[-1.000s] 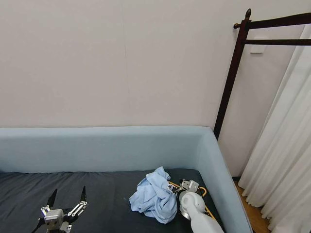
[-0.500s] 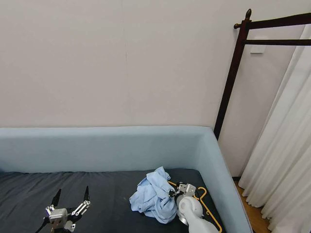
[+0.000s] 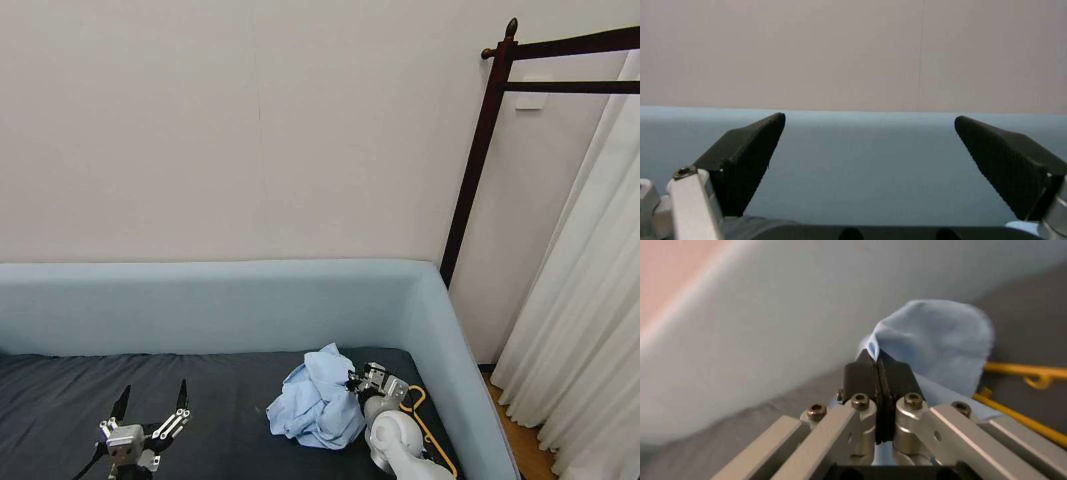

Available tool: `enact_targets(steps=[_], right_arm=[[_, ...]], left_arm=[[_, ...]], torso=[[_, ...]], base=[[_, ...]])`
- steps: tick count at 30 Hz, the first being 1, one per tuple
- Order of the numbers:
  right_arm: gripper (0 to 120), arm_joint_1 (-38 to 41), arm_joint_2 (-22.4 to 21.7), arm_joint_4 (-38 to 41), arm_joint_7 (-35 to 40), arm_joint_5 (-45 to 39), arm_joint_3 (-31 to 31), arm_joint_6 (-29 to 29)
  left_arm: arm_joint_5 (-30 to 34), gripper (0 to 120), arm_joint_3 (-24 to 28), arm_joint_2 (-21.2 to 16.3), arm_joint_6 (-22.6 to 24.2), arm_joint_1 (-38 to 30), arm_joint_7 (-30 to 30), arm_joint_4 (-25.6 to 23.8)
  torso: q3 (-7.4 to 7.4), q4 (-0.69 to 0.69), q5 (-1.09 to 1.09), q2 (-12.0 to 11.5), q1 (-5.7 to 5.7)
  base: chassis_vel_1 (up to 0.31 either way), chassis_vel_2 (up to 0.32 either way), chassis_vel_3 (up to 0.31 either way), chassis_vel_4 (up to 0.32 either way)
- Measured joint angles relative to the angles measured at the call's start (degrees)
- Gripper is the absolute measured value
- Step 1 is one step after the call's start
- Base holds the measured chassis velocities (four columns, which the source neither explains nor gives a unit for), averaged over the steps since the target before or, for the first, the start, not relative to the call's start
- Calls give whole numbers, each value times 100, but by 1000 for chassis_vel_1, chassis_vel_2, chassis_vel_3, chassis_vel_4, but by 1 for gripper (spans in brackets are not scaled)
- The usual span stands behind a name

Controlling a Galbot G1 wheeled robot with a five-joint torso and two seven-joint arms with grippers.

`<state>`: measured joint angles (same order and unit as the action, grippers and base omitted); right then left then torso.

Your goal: Pick up the clothes from the sofa and hang them on the clothes hanger.

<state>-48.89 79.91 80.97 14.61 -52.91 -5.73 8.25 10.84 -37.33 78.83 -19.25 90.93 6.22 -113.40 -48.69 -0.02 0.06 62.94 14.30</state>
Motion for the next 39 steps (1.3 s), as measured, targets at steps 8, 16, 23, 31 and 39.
enact_targets(steps=[8, 16, 23, 31, 39], right_arm=[[0, 336, -438, 741, -1068, -384, 205, -1282], [0, 910, -659, 971, -1239, -716, 127, -1524], [0, 1997, -1176, 1102, -1243, -988, 349, -1596], [0, 2668, -1426, 1402, -992, -1271, 532, -1503], [0, 3512, -1505, 1457, -948, -1361, 917, -1521]], left_arm=[[118, 100, -18, -93, -3, 7, 77, 19], [195, 100, -50, -175, -42, 22, 104, 30], [227, 100, -63, -184, -50, 23, 124, 30], [251, 100, -90, -180, -82, 16, 147, 30], [263, 100, -102, -165, -107, 30, 162, 20]], torso=[[0, 1, -1, 0, 0], [0, 1, 1, 0, 0], [0, 2, -1, 0, 1], [-1, -1, 0, 0, 1], [-1, 1, -1, 0, 1]], base=[[0, 0, 0, 0], [0, 0, 0, 0], [0, 0, 0, 0], [0, 0, 0, 0], [0, 0, 0, 0]])
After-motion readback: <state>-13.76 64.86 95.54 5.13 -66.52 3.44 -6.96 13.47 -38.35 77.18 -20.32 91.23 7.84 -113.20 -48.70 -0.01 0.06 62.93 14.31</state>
